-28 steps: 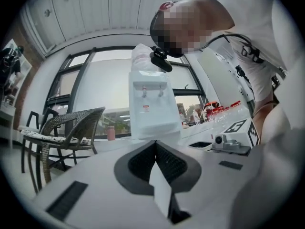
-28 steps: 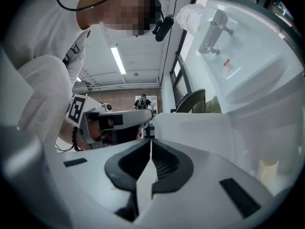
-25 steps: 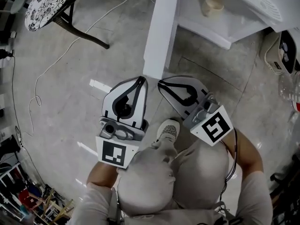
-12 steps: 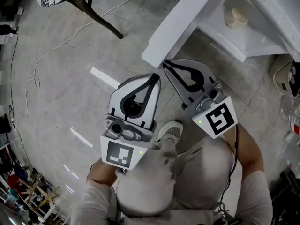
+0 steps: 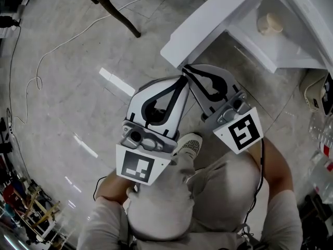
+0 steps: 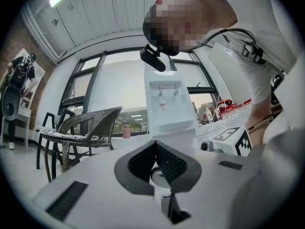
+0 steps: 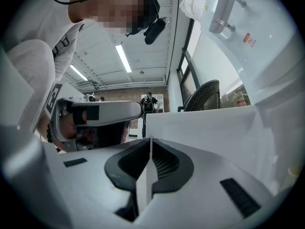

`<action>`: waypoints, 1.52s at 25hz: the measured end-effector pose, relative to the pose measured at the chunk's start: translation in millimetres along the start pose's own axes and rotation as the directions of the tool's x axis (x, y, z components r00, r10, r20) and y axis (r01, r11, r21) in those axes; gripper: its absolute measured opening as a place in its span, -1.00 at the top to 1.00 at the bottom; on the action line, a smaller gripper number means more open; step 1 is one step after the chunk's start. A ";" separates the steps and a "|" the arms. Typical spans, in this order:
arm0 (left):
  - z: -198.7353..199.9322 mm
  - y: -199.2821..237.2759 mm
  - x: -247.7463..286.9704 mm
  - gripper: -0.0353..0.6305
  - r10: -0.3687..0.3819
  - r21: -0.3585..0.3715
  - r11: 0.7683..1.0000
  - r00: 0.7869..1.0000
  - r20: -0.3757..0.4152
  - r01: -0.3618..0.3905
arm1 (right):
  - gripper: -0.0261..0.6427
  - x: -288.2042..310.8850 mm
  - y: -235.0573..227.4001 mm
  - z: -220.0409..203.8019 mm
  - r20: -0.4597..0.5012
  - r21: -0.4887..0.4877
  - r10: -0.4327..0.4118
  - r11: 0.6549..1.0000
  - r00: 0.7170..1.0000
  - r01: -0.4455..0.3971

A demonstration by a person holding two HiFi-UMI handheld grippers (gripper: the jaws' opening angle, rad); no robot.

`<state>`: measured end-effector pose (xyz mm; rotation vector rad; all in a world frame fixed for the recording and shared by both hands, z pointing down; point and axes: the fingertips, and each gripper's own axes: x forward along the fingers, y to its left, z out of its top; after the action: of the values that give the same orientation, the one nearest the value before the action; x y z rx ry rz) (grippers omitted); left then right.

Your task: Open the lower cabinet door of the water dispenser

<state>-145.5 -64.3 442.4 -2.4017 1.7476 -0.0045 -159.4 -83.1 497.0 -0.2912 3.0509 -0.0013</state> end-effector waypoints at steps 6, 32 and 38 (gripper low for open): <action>-2.5 -6.6 4.8 0.89 -0.009 -0.005 1.000 1.000 0.000 0.009 | 0.85 -23.0 -6.3 11.8 0.019 0.042 -0.048 0.998 0.999 0.047; 220.9 -62.1 59.4 0.89 -0.117 0.005 0.993 0.988 0.100 0.118 | 0.85 -182.3 -46.9 256.8 0.084 0.061 -0.533 0.846 0.842 0.529; 346.7 -53.4 59.6 0.89 -0.114 -0.009 0.993 0.989 0.093 0.116 | 0.85 -188.5 -33.0 383.5 0.094 0.056 -0.577 0.817 0.811 0.574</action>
<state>-40.7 -57.6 102.4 -2.4671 1.5729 0.1035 60.7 -77.4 129.2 -1.1614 2.7217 -0.0570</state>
